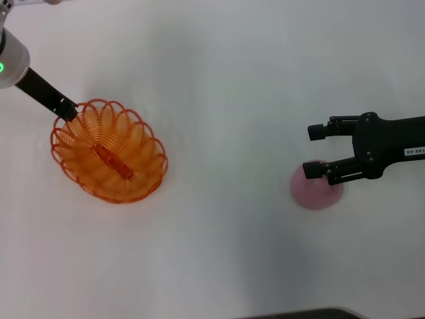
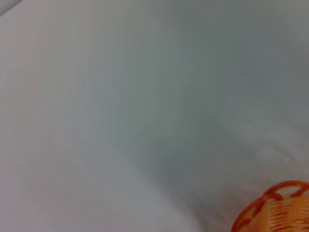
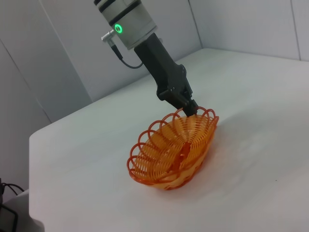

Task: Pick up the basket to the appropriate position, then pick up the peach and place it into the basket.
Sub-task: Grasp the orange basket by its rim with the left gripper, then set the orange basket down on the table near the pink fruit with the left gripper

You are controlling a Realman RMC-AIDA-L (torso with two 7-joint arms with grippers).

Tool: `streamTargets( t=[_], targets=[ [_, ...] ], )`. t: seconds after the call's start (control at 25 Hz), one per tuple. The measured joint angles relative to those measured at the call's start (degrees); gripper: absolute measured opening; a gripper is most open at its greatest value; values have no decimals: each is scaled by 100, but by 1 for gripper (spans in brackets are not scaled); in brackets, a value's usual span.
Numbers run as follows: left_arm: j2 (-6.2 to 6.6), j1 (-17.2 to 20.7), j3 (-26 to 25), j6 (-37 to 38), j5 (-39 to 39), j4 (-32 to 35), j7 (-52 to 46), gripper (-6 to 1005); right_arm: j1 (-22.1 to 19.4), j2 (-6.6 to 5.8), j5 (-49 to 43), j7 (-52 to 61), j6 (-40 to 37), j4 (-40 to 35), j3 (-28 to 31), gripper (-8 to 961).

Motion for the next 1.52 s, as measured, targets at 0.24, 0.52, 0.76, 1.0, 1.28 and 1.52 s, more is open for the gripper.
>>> streamTargets(
  t=[0.24, 0.52, 0.76, 1.0, 1.28, 1.52],
  targets=[
    [0, -5, -13, 71, -5, 3, -2, 68, 0, 0, 0, 2, -32, 0, 28, 847],
    [-39, -45, -552, 738, -56, 524, -19, 41, 4, -23, 4, 50, -44, -32, -1, 842],
    [-83, -170, -1176, 1527, -64, 1066, -355, 37, 13, -36, 10, 55, -187, -40, -27, 837],
    [-205, -151, -1432, 1530, -132, 1115, -949, 34, 23, -5, 8, -145, -255, -70, -28, 832],
    [-554, 314, -1673, 729, -918, 878, -1456, 35, 27, 20, 27, -450, -255, -36, -11, 827],
    [-563, 984, -1373, 79, -1483, 850, -1773, 38, 77, 16, 27, -525, -345, -34, -6, 822]
  ],
)
